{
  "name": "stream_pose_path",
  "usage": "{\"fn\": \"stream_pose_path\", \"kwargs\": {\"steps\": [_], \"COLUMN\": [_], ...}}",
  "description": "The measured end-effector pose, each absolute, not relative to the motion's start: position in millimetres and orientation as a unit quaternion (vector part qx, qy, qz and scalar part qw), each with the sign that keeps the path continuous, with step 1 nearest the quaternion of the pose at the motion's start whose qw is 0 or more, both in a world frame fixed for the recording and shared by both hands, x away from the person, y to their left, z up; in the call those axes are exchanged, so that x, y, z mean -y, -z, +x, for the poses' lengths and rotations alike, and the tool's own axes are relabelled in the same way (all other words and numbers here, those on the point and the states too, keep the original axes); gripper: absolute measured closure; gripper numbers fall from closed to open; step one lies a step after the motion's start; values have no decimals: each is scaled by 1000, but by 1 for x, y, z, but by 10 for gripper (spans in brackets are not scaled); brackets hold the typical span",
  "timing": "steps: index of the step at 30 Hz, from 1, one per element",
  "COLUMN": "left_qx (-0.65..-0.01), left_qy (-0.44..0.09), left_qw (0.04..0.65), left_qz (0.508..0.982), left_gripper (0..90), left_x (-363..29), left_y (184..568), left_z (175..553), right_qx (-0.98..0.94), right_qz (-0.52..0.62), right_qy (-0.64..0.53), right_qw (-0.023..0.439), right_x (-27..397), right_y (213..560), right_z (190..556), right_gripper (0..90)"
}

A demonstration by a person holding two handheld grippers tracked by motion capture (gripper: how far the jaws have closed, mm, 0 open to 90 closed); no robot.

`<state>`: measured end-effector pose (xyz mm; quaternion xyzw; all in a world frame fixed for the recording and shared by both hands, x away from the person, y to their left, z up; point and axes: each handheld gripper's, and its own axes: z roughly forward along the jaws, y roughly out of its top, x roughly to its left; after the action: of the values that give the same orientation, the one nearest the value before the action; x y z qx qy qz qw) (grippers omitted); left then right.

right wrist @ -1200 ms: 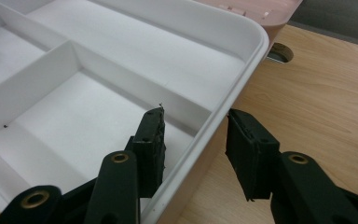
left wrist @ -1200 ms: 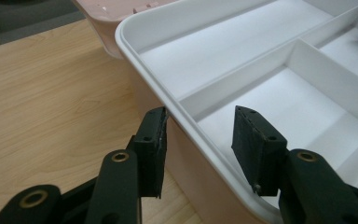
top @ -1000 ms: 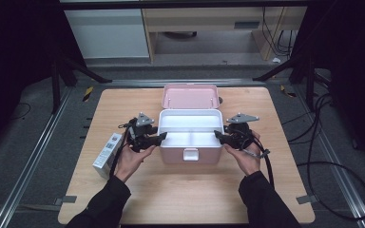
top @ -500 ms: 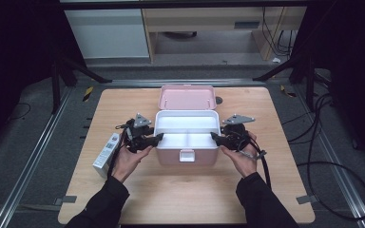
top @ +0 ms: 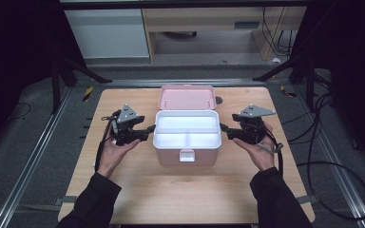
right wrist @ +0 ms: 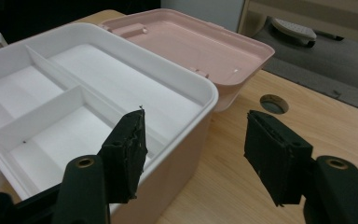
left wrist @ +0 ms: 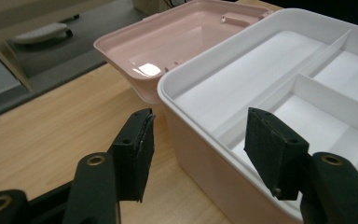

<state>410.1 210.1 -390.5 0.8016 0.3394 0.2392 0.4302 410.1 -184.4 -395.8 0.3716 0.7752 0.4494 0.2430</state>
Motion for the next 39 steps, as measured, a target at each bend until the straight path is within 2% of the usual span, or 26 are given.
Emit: {"fn": "stream_pose_path", "kwargs": {"steps": [2, 4, 8, 11, 16, 23, 31, 39], "left_qx": [-337, -330, -319, -299, -280, -258, -233, -209], "left_qy": [-231, -215, -217, -197, -188, -163, -141, -111], "left_qw": [441, 449, 443, 451, 434, 419, 402, 398], "left_qz": [800, 803, 809, 818, 835, 855, 874, 887], "left_gripper": [413, 410, 409, 411, 405, 436, 489, 556], "left_x": [-212, -212, -210, -208, -202, -196, -186, -183], "left_y": [390, 387, 385, 384, 376, 368, 365, 357], "left_z": [412, 418, 423, 431, 442, 457, 466, 474], "right_qx": [-775, -780, -792, -794, -807, -829, -851, -883], "right_qz": [370, 363, 358, 348, 315, 287, 261, 214], "right_qy": [-449, -458, -438, -445, -449, -435, -420, -383], "right_qw": [246, 224, 229, 224, 219, 204, 176, 168], "right_x": [186, 189, 189, 188, 182, 170, 163, 155], "right_y": [394, 392, 387, 381, 370, 363, 354, 357], "right_z": [411, 414, 419, 424, 434, 446, 458, 469], "right_gripper": [387, 410, 401, 417, 406, 432, 513, 524]}}
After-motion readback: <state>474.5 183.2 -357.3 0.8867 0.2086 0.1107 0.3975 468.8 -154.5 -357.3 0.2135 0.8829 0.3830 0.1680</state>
